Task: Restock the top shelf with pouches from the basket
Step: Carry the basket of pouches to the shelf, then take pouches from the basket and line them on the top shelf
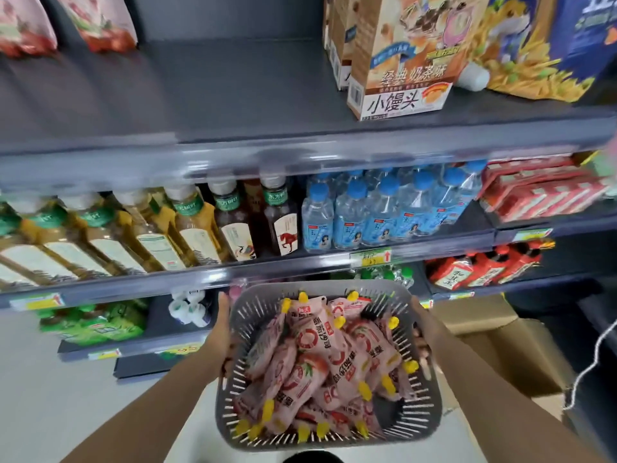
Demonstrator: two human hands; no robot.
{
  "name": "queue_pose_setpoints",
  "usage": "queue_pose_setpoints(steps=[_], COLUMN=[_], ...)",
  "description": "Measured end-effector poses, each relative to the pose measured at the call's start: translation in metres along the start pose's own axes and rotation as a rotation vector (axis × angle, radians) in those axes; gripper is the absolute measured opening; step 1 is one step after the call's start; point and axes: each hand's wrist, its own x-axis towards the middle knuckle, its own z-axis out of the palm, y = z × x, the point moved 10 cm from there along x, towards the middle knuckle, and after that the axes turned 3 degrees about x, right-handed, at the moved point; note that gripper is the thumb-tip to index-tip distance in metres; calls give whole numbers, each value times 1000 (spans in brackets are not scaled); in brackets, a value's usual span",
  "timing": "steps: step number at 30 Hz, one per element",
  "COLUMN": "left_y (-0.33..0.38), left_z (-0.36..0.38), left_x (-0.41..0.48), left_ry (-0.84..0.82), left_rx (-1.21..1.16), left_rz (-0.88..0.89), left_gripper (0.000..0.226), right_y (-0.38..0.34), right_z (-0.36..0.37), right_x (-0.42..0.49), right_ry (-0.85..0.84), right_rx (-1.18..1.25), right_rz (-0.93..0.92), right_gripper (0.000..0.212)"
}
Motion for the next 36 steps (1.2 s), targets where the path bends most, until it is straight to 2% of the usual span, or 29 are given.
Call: queue_pose_setpoints(steps=[2, 4, 5, 7, 12, 16, 18, 21, 23, 25, 27, 28, 32, 36], left_y=[-2, -4, -6, -7, -15, -21, -24, -27, -27, -22, -11, -7, -2, -4], left_z=[2, 0, -1, -5, -7, -5, -4, -7, -7, -14, -25, -25, -8, 2], left_x=[3, 2, 4, 5, 17, 22, 23, 28, 32, 35, 37, 34, 7, -29], left_ry=[31, 89, 114, 153, 109, 104, 56, -29, -76, -29, 96, 145, 242, 390], left_rx=[7, 28, 44, 59, 91, 41, -34, -111, -57, 59, 246, 326, 520, 747], left_rz=[5, 8, -2, -3, -27, -43, -36, -41, -37, 36, 196, 287, 627, 802], left_gripper=[103, 90, 93, 85, 78, 86, 81, 76, 78, 77, 75, 74, 57, 77], right_y=[4, 12, 14, 18, 17, 16, 16, 13, 2, -24, -43, -44, -23, -1], right_z=[-2, -5, -6, -4, -2, -2, -2, -3, -19, -17, 12, 31, 97, 126], right_x=[5, 8, 11, 15, 15, 15, 9, 2, -5, -24, -46, -52, -36, -16], right_ry=[-9, -14, -22, -49, -14, 15, 34, 129, 375, 571, 539, 472, 279, 158], right_rx=[-14, -32, -29, -4, 57, 79, 76, 26, -195, -418, -461, -476, -729, -570], right_rz=[37, 66, 69, 82, 33, 22, 29, 49, -26, -267, -539, -596, -575, -386], right_gripper=[56, 60, 62, 65, 63, 62, 61, 69, 80, 68, 46, 40, 48, 57])
